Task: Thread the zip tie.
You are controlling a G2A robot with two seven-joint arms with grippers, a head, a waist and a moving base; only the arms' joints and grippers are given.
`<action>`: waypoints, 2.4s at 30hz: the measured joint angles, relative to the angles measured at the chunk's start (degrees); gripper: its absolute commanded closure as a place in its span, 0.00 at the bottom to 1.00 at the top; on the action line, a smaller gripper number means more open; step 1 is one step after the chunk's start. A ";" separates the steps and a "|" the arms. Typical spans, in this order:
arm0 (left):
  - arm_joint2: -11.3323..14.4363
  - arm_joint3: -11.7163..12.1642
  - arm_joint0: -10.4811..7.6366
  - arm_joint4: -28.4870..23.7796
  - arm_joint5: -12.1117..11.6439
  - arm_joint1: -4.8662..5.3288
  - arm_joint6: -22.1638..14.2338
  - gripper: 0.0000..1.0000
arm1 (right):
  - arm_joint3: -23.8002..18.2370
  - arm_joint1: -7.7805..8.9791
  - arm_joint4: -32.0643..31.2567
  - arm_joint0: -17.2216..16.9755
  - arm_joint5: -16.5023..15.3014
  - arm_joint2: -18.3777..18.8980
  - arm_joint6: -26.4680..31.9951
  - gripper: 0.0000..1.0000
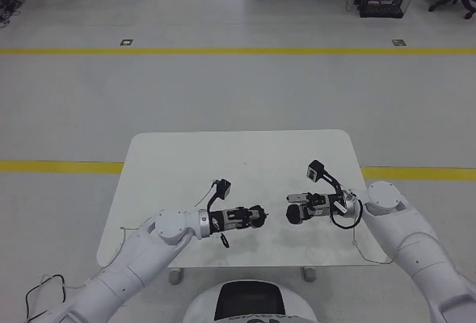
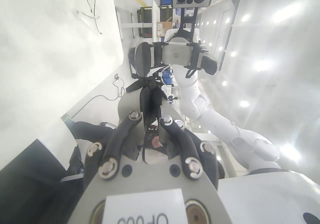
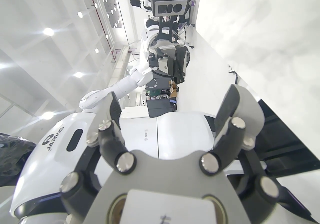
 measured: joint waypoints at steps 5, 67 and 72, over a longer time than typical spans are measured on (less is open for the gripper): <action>-3.86 -0.94 1.83 0.67 -2.41 1.59 -2.20 1.00 | 0.00 0.00 0.00 0.00 0.00 0.00 0.00 0.00; -7.41 -2.64 4.34 0.95 -3.60 3.18 -4.76 1.00 | -5.91 4.67 -58.71 19.03 -5.29 -13.67 -5.36 0.00; -7.41 -2.64 4.34 0.95 -3.60 3.18 -4.76 1.00 | -6.39 4.79 -60.58 18.63 -5.29 -13.88 -6.85 0.00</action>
